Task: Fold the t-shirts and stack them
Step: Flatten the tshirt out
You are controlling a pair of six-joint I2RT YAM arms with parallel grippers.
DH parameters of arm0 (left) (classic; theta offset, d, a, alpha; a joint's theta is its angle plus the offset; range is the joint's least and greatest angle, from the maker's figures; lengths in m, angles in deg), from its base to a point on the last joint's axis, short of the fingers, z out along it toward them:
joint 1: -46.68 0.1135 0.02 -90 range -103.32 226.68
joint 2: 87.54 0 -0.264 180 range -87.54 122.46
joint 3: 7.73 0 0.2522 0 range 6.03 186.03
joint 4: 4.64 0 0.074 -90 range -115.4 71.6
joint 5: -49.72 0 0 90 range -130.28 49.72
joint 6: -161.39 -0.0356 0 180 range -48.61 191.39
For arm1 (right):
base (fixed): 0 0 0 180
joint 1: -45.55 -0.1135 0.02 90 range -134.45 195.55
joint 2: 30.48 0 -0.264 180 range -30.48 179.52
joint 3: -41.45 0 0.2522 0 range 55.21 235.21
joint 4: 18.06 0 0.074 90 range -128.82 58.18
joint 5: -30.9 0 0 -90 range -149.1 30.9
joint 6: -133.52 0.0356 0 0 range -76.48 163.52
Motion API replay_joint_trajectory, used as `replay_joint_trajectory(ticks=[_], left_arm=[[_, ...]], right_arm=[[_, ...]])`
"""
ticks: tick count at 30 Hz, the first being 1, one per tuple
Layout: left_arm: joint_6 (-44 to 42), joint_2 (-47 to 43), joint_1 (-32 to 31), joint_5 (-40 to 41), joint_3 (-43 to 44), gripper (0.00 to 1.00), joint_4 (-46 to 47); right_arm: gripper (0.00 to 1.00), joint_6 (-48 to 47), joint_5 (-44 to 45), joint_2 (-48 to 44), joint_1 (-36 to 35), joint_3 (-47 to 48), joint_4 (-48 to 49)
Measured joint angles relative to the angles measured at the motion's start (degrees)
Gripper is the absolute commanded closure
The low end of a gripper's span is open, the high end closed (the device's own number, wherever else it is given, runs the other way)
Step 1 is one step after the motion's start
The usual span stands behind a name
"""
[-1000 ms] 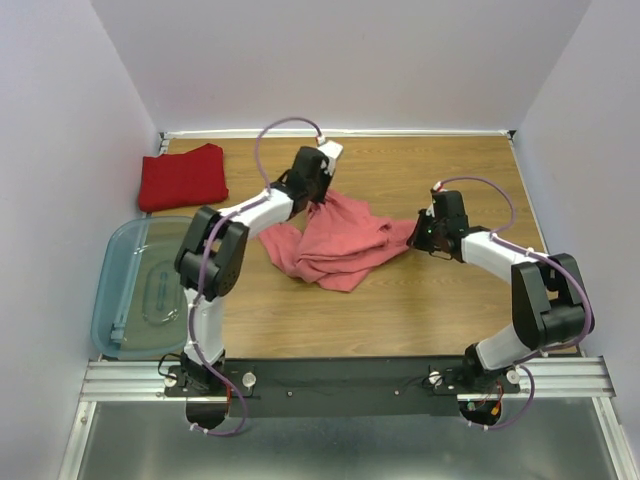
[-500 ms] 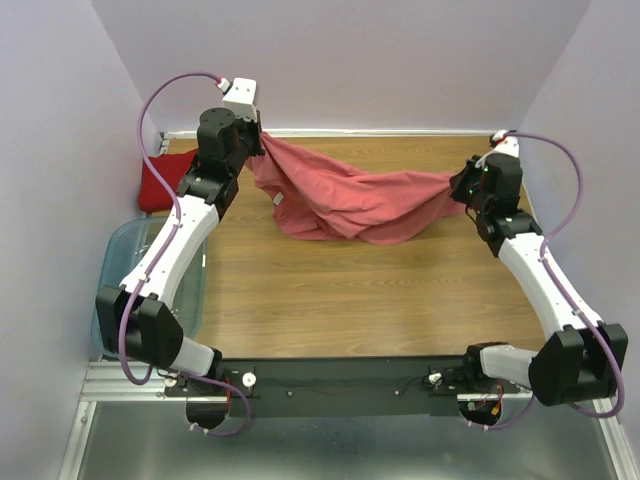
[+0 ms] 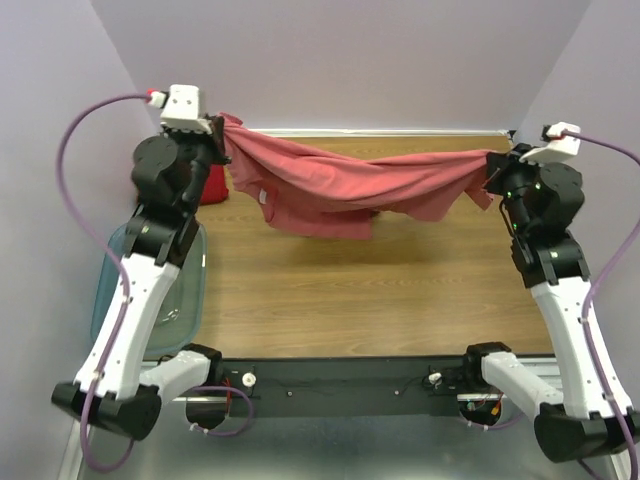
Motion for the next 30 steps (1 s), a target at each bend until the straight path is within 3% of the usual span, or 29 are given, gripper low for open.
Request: replay_joint_trajectory(ticks=[4, 8, 11, 16, 18, 19, 23, 25, 27, 30], left_arm=[[-0.8, -6.5, 0.0, 2.3, 1.1, 1.00, -1.2], [-2.3, -7.1, 0.0, 4.2, 3.9, 1.00, -0.3], [-3.8, -3.6, 0.1, 5.0, 5.2, 1.00, 2.0], [-4.5, 11.8, 1.0, 4.6, 7.6, 0.98, 7.6], [-4.3, 20.2, 1.3, 4.2, 9.4, 0.93, 8.8], [-3.9, 25.8, 1.4, 3.8, 11.5, 0.92, 9.1], [-1.7, 47.6, 1.5, 1.4, 25.7, 0.79, 7.2], [-0.3, 57.0, 1.5, -0.4, 35.6, 0.67, 2.9], [0.9, 61.8, 1.5, -1.7, 40.4, 0.55, 0.8], [2.4, 61.6, 1.5, -3.2, 40.2, 0.45, -0.4]], right_arm=[[0.93, -1.4, -0.2, -5.0, 0.0, 2.2, -0.6], [0.94, -2.5, -0.6, -5.3, 0.0, 3.7, -0.4], [0.94, -2.5, -0.6, -2.2, 0.0, 3.8, -0.5], [0.95, -2.5, 0.6, 6.8, 0.0, 3.9, -0.6], [0.87, -2.5, 1.9, 12.5, 0.0, 4.1, -0.5], [0.79, -2.4, 3.1, 16.9, 0.0, 4.2, -0.4], [0.57, -2.5, 4.8, 27.5, 0.0, 5.2, -0.5], [0.35, -2.4, 4.5, 31.5, 0.0, 5.3, -0.7], [0.29, -3.1, 3.5, 32.5, 0.0, 5.4, -0.9], [0.23, -3.6, 0.9, 32.4, 0.1, 6.3, -0.7]])
